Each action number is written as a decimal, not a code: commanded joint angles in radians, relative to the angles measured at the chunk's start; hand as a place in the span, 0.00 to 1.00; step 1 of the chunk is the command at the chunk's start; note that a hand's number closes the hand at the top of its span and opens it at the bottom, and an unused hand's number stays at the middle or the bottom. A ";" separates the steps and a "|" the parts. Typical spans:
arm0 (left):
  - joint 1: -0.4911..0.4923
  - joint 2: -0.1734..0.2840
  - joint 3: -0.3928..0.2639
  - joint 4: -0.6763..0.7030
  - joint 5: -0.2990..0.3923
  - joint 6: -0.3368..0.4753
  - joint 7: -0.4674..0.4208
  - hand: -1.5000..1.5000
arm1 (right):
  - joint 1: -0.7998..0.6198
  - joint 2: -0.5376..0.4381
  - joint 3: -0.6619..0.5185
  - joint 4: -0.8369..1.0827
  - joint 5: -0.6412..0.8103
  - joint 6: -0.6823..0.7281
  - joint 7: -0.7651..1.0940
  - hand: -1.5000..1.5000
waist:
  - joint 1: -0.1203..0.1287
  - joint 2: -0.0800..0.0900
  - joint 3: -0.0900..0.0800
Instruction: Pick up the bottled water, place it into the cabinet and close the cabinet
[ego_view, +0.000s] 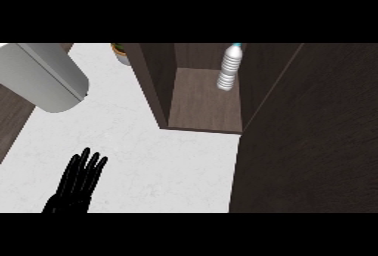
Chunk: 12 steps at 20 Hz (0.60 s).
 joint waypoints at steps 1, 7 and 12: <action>0.065 0.097 0.068 -0.055 0.045 -0.068 -0.024 0.00 | -0.072 -0.026 0.083 -0.200 0.146 0.004 0.149 1.00 | 0.009 0.009 0.000; 0.161 0.210 0.106 -0.086 0.061 -0.201 -0.072 0.00 | -0.210 0.004 0.170 -0.153 0.050 -0.007 0.311 1.00 | 0.047 0.024 0.000; 0.152 0.241 0.147 -0.052 0.095 -0.251 -0.071 0.00 | -0.402 0.019 0.193 -0.093 0.053 0.031 0.365 1.00 | 0.077 0.036 -0.004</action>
